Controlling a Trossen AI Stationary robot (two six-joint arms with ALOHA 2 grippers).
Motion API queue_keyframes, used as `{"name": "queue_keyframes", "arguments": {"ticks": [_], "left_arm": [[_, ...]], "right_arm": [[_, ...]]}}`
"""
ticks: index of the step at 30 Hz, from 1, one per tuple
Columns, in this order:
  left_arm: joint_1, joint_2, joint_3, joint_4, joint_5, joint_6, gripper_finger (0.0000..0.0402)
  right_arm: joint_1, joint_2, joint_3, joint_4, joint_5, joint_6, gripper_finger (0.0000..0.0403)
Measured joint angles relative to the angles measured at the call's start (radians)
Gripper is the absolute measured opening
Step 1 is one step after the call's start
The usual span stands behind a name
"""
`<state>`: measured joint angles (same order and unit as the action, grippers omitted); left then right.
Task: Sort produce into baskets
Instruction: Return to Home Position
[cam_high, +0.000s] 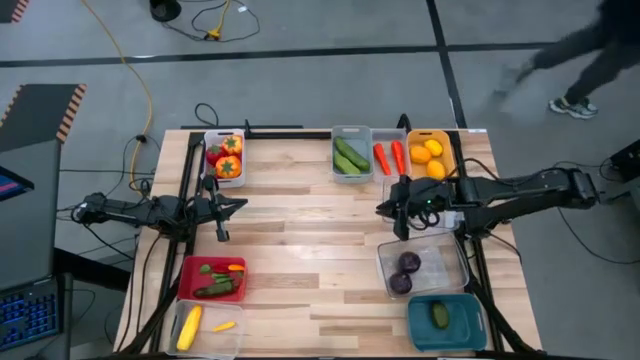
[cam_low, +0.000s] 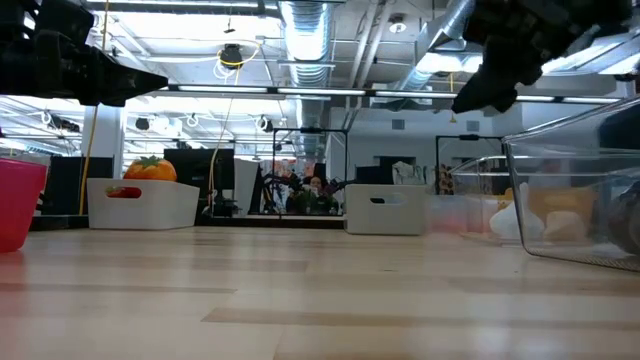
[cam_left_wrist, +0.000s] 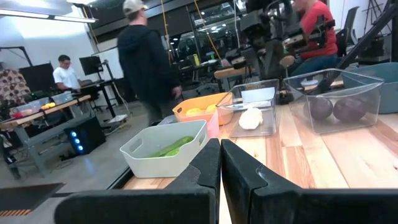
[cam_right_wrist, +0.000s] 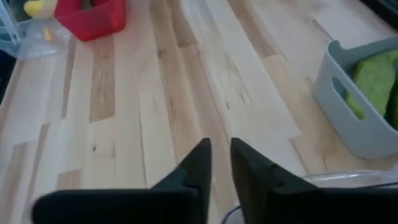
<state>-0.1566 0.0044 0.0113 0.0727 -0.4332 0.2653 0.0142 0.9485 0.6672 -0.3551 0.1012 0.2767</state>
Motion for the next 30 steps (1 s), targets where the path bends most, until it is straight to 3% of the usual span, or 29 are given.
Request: {"name": "queue_keyframes", "arguments": {"ticks": [7,10,17,30], "left_arm": [[0.0,0.0,0.0,0.0,0.0,0.0,0.0],[0.0,0.0,0.0,0.0,0.0,0.0,0.0],[0.0,0.0,0.0,0.0,0.0,0.0,0.0],[0.0,0.0,0.0,0.0,0.0,0.0,0.0]], "right_arm": [[-0.075,-0.083,-0.139,0.186,-0.085,-0.077,0.0019],[-0.112,-0.114,-0.19,0.231,-0.109,-0.078,0.0017],[-0.201,-0.195,-0.289,0.331,-0.301,-0.077,0.0052],[-0.224,-0.413,-0.528,0.652,-0.315,-0.074,0.003]]}}
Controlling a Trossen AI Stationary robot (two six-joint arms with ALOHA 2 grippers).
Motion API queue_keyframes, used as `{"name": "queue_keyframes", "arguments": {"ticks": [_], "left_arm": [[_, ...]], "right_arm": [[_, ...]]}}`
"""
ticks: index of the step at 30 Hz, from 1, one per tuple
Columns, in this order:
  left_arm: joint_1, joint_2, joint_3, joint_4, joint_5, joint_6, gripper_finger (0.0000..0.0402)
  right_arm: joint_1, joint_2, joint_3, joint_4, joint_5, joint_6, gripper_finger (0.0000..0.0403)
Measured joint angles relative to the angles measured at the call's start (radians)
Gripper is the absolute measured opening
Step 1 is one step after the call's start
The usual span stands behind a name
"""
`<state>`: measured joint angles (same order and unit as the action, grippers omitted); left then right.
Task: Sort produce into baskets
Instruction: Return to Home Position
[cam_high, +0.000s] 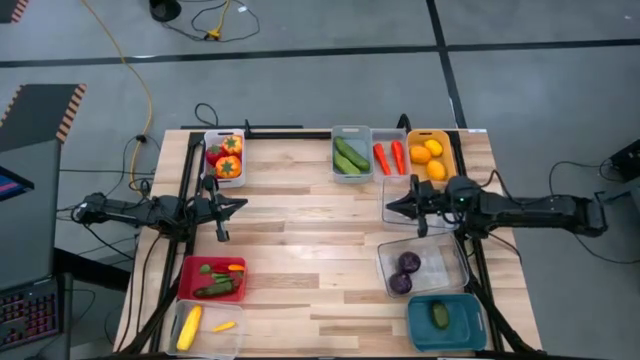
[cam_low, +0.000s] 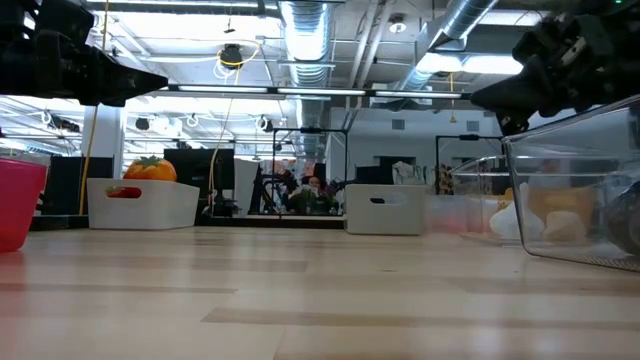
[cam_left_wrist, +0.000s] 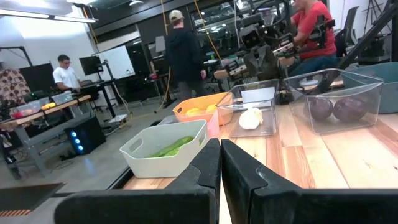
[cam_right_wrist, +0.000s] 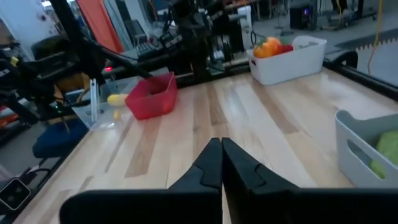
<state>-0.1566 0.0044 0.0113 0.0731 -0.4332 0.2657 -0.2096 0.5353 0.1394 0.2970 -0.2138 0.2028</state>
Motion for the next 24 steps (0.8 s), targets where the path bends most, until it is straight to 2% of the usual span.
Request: {"name": "queue_keyframes", "arguments": {"ticks": [7,14,24], "left_arm": [[0.0,0.0,0.0,0.0,0.001,0.0,0.0],[0.0,0.0,0.0,0.0,0.002,0.0,0.0],[0.0,0.0,0.0,0.0,0.003,0.0,0.0]], "right_arm": [[-0.001,-0.152,-0.048,0.004,0.0,-0.001,0.0032],[-0.001,-0.291,-0.053,-0.087,-0.009,-0.002,0.0033],[0.0,-0.403,-0.053,-0.215,-0.01,-0.029,0.0033]]}}
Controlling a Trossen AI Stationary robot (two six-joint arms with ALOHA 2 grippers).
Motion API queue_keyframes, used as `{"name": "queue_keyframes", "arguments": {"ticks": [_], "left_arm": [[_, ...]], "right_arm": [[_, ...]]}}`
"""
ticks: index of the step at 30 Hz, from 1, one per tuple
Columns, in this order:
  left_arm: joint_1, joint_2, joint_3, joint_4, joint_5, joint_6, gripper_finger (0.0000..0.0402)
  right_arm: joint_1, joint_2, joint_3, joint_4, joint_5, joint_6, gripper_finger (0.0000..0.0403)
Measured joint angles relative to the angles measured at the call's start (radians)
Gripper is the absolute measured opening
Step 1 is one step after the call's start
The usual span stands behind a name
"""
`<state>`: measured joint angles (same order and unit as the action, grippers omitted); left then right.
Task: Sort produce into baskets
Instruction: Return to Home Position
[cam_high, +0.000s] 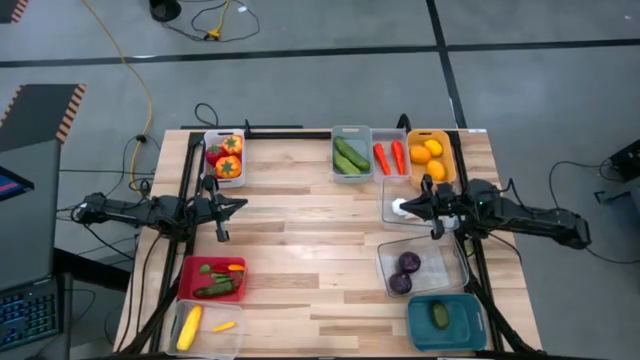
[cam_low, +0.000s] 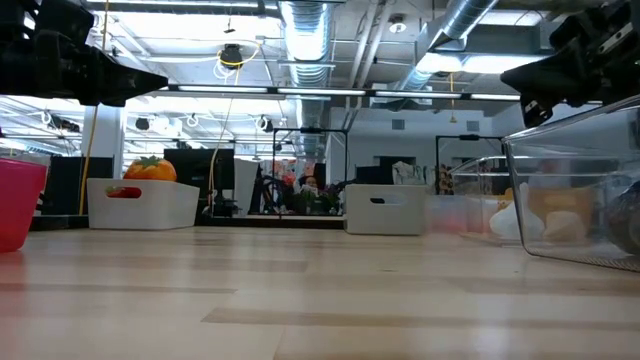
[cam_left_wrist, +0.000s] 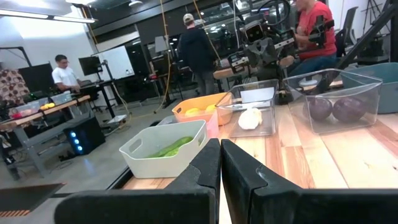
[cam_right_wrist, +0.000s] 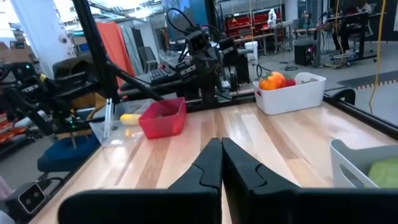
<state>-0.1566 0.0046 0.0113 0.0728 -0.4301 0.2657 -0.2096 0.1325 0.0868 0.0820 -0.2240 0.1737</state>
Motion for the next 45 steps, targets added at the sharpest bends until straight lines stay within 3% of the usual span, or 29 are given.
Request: {"name": "queue_keyframes", "arguments": {"ticks": [13,17,25,33,45], "left_arm": [[0.0,0.0,0.0,0.0,0.002,0.0,0.0],[0.0,0.0,0.0,0.0,0.002,0.0,0.0],[0.0,0.0,0.0,0.0,0.002,0.0,0.0],[0.0,0.0,0.0,0.0,0.001,0.0,0.0],[0.0,0.0,0.0,0.0,0.001,0.0,0.0]], "right_arm": [[0.0,-0.016,-0.026,-0.017,0.0,-0.025,0.0033],[0.0,-0.014,-0.077,0.043,0.025,-0.025,0.0033],[-0.002,-0.008,-0.078,-0.019,0.045,-0.068,0.0033],[-0.002,0.026,-0.078,-0.052,0.141,-0.07,0.0033],[-0.002,0.044,-0.079,-0.052,0.143,-0.07,0.0033]]}}
